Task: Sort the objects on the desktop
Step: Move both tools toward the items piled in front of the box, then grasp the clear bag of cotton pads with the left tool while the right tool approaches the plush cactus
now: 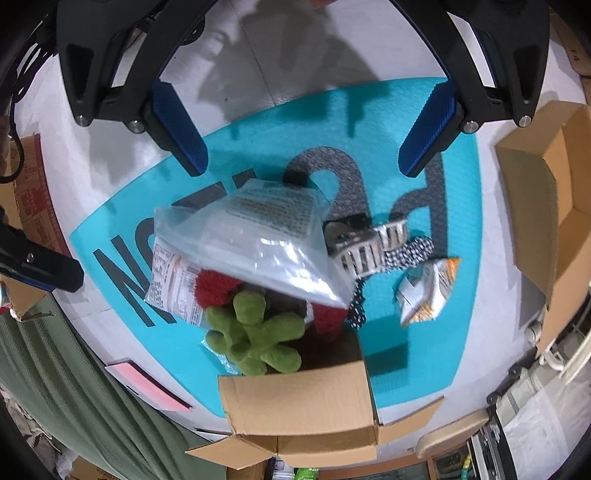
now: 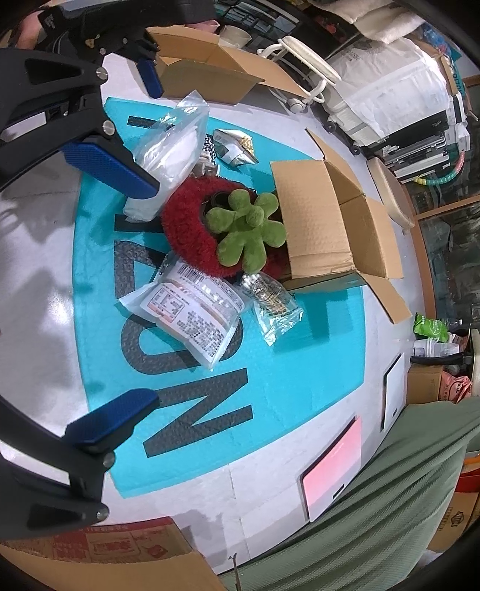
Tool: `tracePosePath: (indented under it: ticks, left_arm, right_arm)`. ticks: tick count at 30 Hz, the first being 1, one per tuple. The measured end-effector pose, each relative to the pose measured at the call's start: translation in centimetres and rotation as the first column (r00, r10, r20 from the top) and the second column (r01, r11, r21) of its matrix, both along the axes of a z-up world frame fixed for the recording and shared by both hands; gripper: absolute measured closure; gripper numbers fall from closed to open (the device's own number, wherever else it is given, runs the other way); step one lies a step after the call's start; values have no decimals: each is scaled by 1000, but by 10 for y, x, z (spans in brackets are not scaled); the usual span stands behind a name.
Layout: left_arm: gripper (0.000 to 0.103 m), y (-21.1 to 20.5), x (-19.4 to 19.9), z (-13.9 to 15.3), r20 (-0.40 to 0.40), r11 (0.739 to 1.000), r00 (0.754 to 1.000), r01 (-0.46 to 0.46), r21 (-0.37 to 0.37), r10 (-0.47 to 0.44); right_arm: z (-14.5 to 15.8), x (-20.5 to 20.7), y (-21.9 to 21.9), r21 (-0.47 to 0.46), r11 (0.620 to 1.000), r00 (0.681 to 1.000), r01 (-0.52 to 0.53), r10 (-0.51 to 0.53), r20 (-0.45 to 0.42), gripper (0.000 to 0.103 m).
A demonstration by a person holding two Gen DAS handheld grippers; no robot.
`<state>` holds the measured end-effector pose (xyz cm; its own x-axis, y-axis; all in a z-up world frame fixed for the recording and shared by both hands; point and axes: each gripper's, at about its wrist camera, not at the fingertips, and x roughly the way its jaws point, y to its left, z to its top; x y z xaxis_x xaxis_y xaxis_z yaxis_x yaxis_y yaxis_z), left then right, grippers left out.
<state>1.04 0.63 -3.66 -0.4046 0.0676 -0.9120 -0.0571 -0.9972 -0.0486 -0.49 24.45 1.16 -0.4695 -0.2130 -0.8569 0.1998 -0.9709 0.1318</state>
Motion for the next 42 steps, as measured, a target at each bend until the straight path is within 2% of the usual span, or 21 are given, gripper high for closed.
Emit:
tracePosePath:
  ticks: [15, 21, 28, 36, 38, 40, 42]
  left_arm:
    - [0, 6, -14, -31, 3, 999, 1000, 4, 46, -4]
    - [0, 6, -28, -42, 7, 992, 1000, 13, 124, -14]
    - [0, 4, -46, -53, -22, 992, 1000, -19, 126, 22]
    - [0, -9, -64, -69, -9, 972, 998, -56, 228, 60]
    - [4, -12, -67, -72, 0, 963, 998, -61, 263, 63]
    - [12, -14, -69, -72, 5, 954, 998, -63, 293, 64]
    - [25, -14, -71, -72, 8, 951, 998, -61, 302, 62]
  right_arm:
    - [-34, -13, 2, 10, 1000, 999, 13, -13, 42, 0]
    - [-54, -27, 4, 3, 1000, 997, 25, -25, 72, 0]
    - [-74, -44, 9, -14, 999, 994, 40, -39, 104, 0]
    - [-95, -65, 11, -28, 997, 987, 65, -60, 152, 0]
    - [-93, -67, 10, -50, 996, 988, 68, -60, 144, 0]
    - [-91, -68, 6, -57, 997, 990, 53, -45, 136, 0]
    - [-88, -69, -1, -52, 998, 992, 22, -16, 126, 0]
